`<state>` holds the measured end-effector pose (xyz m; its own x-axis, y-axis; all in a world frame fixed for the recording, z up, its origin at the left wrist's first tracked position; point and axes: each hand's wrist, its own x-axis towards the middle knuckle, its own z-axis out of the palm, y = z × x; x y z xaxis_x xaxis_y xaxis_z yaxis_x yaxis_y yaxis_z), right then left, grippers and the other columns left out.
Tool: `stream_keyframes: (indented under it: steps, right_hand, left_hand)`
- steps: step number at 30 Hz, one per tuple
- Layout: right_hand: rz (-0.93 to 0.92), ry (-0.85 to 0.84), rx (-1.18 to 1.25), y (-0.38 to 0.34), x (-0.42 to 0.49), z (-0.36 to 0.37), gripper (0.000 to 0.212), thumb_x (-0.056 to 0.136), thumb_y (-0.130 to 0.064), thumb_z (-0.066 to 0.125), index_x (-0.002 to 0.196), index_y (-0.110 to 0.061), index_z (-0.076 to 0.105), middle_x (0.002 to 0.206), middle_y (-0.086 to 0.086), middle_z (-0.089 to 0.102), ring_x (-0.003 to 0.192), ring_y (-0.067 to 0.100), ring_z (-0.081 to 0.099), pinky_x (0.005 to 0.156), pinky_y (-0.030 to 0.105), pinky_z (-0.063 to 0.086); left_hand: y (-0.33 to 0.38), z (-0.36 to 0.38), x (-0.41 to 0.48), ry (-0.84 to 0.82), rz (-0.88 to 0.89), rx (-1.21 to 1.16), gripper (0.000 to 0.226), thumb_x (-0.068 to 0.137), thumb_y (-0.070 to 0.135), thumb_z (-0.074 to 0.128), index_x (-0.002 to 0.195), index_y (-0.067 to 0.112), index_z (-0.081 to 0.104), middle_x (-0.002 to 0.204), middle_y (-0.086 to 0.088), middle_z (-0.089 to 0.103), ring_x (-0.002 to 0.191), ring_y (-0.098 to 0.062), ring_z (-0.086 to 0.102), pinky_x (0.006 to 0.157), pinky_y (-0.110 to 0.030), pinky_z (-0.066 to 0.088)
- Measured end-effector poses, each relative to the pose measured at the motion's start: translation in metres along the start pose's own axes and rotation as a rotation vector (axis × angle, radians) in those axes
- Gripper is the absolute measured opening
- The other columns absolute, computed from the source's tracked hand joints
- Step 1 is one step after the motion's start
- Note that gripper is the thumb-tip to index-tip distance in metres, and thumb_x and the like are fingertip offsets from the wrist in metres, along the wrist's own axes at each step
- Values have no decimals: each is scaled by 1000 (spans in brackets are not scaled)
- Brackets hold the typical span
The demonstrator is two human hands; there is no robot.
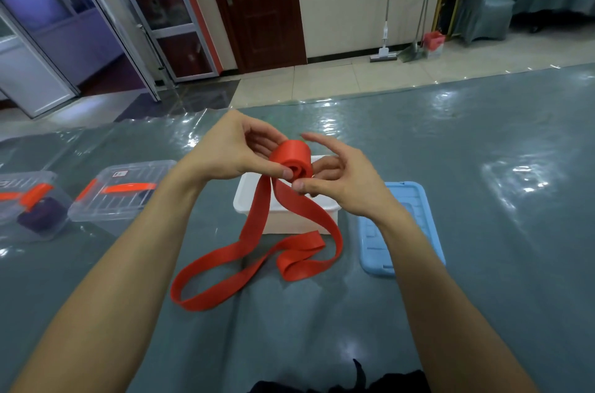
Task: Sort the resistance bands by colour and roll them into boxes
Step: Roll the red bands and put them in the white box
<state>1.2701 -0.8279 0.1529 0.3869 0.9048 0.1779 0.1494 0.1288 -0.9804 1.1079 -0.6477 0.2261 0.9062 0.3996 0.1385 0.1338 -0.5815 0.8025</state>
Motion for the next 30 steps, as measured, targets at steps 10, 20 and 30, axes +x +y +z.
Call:
stream_keyframes:
  steps: [10,20,30]
  right_hand:
    - [-84,-105,-415,-31,39,-12,46,73,-30,100,114,-24,79,76,-11,77,70,9,75,75,40,64]
    - [-346,-23,68,-78,100,-17,55,76,-30,96,125,-15,76,90,12,81,78,27,78,84,36,62]
    - [-336,-36,308,-96,107,3,59,74,-42,96,125,-19,79,108,17,80,97,32,77,99,46,59]
  left_hand:
    - [32,-23,19,-138,-6,402,49,55,43,107,95,25,85,80,10,83,77,-9,81,81,-36,68]
    - [29,-58,30,139,148,-169,56,66,39,103,118,29,83,112,-6,83,107,-24,80,97,-35,63]
    - [37,-61,18,338,192,-376,68,68,54,99,124,23,78,116,-15,82,109,-36,80,98,-51,62]
